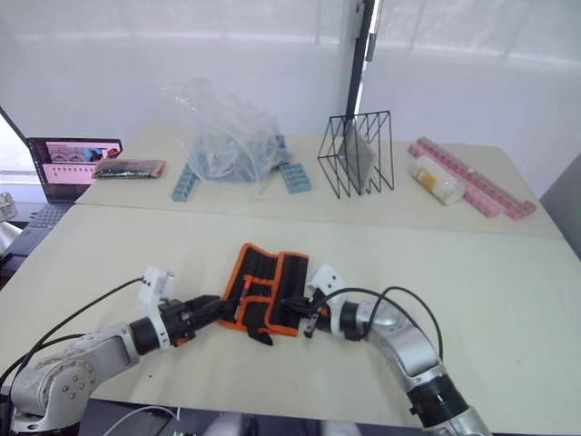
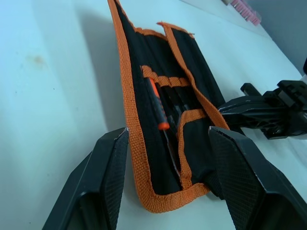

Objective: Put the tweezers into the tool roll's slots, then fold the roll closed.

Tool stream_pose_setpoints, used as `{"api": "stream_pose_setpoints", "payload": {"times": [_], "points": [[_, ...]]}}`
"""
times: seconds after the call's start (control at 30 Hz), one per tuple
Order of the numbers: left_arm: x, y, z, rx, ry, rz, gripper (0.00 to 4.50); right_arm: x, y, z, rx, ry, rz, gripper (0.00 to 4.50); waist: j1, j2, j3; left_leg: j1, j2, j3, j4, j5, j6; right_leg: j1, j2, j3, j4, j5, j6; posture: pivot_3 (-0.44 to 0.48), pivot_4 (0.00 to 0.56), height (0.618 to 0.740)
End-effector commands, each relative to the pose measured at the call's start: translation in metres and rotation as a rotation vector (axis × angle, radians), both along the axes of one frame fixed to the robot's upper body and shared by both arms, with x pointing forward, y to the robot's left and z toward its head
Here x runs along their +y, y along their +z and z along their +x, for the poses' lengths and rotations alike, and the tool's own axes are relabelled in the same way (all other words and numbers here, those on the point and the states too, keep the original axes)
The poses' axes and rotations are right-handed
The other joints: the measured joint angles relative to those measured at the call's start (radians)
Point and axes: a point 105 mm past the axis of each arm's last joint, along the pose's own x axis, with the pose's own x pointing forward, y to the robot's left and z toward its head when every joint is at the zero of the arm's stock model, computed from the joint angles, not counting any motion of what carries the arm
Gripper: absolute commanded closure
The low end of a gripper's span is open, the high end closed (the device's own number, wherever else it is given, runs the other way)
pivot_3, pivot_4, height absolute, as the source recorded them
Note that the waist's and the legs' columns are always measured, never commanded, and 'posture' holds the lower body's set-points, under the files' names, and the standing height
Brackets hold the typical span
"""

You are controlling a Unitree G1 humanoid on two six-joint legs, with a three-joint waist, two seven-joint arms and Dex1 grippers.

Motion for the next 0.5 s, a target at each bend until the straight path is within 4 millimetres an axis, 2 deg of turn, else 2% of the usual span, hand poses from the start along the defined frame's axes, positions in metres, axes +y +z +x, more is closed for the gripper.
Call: {"api": "stream_pose_setpoints", "payload": {"times": [0.03,0.3,0.5], "points": [[-0.0004,0.0050,0.0013,-0.022,0.008,-0.013,1.92,-0.0154,-0.0216,0.0029,0.053,-0.061,-0.091,4.50,0.000,0.000,0.000,0.000,0.000,0.000,0.000,0.000,0.000,0.000,0.000,0.000,0.000,0.000,0.000,0.000,0.150,0.720],[-0.0027,0.0056,-0.0006,-0.029,-0.012,-0.014,4.47,-0.0169,-0.0219,0.0046,0.049,-0.070,-0.099,4.50,0.000,0.000,0.000,0.000,0.000,0.000,0.000,0.000,0.000,0.000,0.000,0.000,0.000,0.000,0.000,0.000,0.150,0.720],[-0.0019,0.0107,0.0035,-0.062,0.002,-0.017,4.47,-0.0175,-0.0228,0.0055,0.048,-0.069,-0.105,4.50,0.000,0.000,0.000,0.000,0.000,0.000,0.000,0.000,0.000,0.000,0.000,0.000,0.000,-0.002,0.003,0.000,0.150,0.720]]}}
